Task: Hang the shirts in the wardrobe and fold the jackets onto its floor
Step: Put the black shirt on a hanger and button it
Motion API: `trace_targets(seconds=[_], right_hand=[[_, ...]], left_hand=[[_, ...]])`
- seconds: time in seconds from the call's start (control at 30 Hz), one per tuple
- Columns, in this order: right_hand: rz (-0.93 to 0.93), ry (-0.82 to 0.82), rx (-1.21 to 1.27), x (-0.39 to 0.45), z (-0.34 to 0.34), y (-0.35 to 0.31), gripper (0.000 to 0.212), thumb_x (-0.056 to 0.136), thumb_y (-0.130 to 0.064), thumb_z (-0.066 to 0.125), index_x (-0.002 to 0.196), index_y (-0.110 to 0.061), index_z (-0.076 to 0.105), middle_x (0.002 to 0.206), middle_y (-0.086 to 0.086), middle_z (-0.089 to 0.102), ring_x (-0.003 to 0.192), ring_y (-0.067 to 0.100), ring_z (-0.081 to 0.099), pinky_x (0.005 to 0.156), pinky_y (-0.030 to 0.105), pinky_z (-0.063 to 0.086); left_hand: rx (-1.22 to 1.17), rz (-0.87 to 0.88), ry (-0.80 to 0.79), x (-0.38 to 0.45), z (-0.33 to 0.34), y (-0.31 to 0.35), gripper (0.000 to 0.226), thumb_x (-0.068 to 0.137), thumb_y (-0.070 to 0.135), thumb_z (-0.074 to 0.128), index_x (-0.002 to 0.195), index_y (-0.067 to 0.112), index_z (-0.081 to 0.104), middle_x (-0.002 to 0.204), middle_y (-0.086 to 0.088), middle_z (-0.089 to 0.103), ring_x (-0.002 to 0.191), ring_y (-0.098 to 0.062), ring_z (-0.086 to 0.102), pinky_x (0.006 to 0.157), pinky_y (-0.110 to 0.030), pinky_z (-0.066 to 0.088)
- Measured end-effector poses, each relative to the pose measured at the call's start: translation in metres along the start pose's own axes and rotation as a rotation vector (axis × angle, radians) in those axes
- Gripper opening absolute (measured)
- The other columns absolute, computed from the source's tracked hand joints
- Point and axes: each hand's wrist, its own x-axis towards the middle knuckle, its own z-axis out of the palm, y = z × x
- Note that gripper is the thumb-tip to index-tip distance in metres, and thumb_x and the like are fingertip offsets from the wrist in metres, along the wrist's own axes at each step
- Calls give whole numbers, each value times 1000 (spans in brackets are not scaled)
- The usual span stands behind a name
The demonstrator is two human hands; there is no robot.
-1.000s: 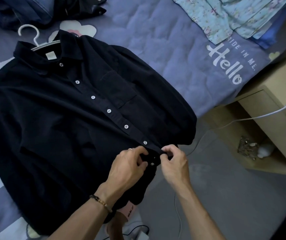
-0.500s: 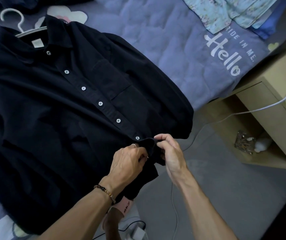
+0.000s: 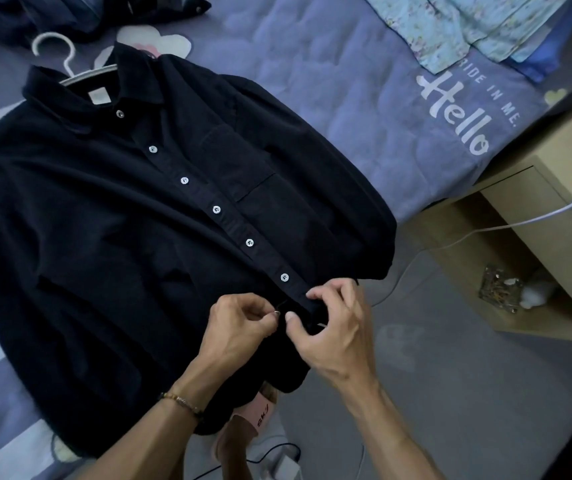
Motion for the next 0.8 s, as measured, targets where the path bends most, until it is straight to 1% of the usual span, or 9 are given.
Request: trace_targets(seconds=[0.07,0.13,0.23,0.3,0.37,0.5,0.63,0.7,0.8], right_hand=[[-31,54,-197,-4,6,0,38,67,-44,75,92,-17,65,95,-3,52,85,17,51,71,33,42],[-29,88,-297,-2,10,0,30,66,-28,80,89,-14,67,90,-1,53,80,19,52,67,35,42],[72,99,-143,2,6,1,22,68,-7,75,90,-11,71,86,-3,53,72,16,52,64,37,48],[180,44,85,4,-9,3,20,76,-7,75,94,-15,71,83,-7,58,66,8,55,64,25,50],[241,-66,223,6,-28,8,14,82,-10,74,90,-21,70,80,-12,64,71,5,61,64,13,47],[326,-257,253,16,-61,18,18,90,-12,67,81,-27,67,87,-13,64,79,-6,59,67,5,42],[418,-331,301,31,-77,18,19,95,-19,61,79,-27,64,68,-13,58,60,-5,52,60,12,39],[419,-351,318,35,-81,18,16,95,-21,61,82,-28,67,65,-14,58,60,-5,51,61,14,41],[396,-357,361,36,-85,15,15,94,-16,61,85,-25,70,68,-12,62,64,-3,55,65,17,46]], left_hand=[[-52,-55,2,-4,-4,0,15,82,17,75,68,19,71,62,1,71,61,-12,69,60,-25,56],[-90,-87,-26,-7,-5,1,15,82,16,75,68,18,71,63,-1,72,64,-16,71,65,-29,59],[-106,-110,-52,-6,-2,5,13,84,16,75,70,16,72,64,-3,72,66,-18,72,69,-30,61],[-113,-110,-88,-6,2,12,11,85,15,74,73,13,72,65,-4,72,66,-16,72,68,-27,61],[-118,-96,-160,-7,8,22,11,85,15,74,74,12,72,65,-5,72,66,-16,73,68,-28,61],[-107,-61,-250,-8,23,47,11,84,17,74,74,13,72,65,-5,72,66,-18,73,70,-34,62],[-191,-117,-268,-6,28,68,11,84,13,74,76,6,72,68,-8,73,68,-20,74,71,-33,61],[-262,-163,-285,-4,27,74,9,83,10,74,78,2,73,72,-11,73,71,-23,74,73,-35,61],[-337,-205,-296,-3,25,81,7,82,5,73,79,-1,72,75,-14,73,71,-23,74,67,-30,59]])
